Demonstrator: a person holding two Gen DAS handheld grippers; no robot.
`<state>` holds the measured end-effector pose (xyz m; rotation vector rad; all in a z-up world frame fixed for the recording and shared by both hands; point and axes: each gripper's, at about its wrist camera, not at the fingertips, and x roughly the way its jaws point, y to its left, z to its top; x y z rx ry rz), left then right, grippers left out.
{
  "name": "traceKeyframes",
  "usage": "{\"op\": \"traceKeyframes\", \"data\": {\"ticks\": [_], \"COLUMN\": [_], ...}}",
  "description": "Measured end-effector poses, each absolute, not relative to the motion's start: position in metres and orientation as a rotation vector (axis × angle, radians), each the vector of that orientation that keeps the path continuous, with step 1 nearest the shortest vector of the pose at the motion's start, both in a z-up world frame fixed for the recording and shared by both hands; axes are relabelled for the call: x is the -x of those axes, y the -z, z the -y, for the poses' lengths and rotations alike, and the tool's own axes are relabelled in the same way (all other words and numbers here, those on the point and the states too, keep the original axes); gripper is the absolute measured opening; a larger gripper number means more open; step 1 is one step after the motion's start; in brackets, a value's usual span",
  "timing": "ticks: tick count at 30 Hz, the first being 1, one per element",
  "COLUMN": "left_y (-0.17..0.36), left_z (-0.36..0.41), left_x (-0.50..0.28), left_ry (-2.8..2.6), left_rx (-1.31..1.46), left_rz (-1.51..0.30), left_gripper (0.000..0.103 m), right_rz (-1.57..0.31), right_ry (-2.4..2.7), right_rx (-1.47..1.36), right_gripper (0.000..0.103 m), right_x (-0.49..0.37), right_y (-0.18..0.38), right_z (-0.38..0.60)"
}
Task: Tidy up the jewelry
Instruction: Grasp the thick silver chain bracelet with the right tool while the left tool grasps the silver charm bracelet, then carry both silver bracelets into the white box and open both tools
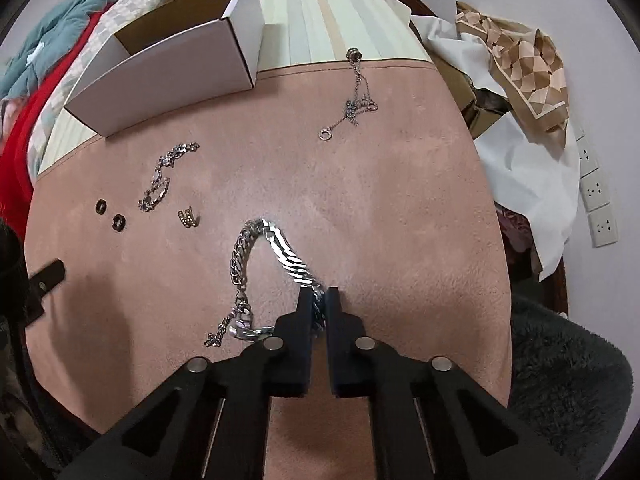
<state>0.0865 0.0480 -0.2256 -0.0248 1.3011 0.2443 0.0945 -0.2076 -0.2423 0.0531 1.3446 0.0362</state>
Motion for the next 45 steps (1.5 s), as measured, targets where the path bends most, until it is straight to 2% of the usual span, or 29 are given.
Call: {"op": "traceKeyframes", "data": {"ticks": [13, 15, 21, 22, 23, 25, 28, 29, 30, 37, 45], "left_y": [0.220, 0.224, 0.239, 0.241, 0.244, 0.242, 0.236, 0.234, 0.234, 0.221, 0.170], "left_z": [0.042, 0.047, 0.052, 0.053, 0.054, 0.056, 0.063, 0.065, 0.066, 0.053, 0.021], "left_x": [-0.120, -0.131, -0.159, -0.160, -0.163, -0.164, -0.163, -0.163, -0.164, -0.162, -0.156], "left_ry": [0.019, 0.021, 0.028, 0.031, 0.036, 0.058, 0.095, 0.103, 0.111, 0.132, 0.147], "left_rx": [0.025, 0.008, -0.059, -0.065, -0.074, -0.065, -0.071, -0.079, -0.080, -0.030, 0.053], "left_rz": [-1.254, -1.262, -1.285, -1.288, -1.295, -1.286, -1.262, -1.261, -1.267, -1.249, -1.176], "left_gripper": [0.099, 0.092, 0.088, 0.084, 0.075, 0.069, 0.033, 0.011, 0.004, 0.004, 0.004], "right_rz": [-1.287, -1.288, -1.293, -1.294, -1.294, -1.292, -1.293, -1.294, -1.294, -1.276, -1.214], "right_ry": [0.068, 0.069, 0.056, 0.055, 0.053, 0.051, 0.049, 0.049, 0.048, 0.018, -0.060], "right_rx": [-0.146, -0.162, -0.178, -0.179, -0.181, -0.179, -0.183, -0.185, -0.185, -0.201, -0.241], "right_gripper": [0.004, 0.004, 0.004, 0.004, 0.004, 0.004, 0.004, 0.004, 0.004, 0.004, 0.004], "right_x": [-0.115, -0.117, -0.120, -0.120, -0.121, -0.122, -0.124, -0.125, -0.125, -0.126, -0.128], "right_y": [0.235, 0.236, 0.239, 0.240, 0.241, 0.241, 0.241, 0.241, 0.241, 0.230, 0.193], "right_z": [0.263, 0.267, 0.268, 0.268, 0.268, 0.267, 0.267, 0.267, 0.267, 0.265, 0.255]}}
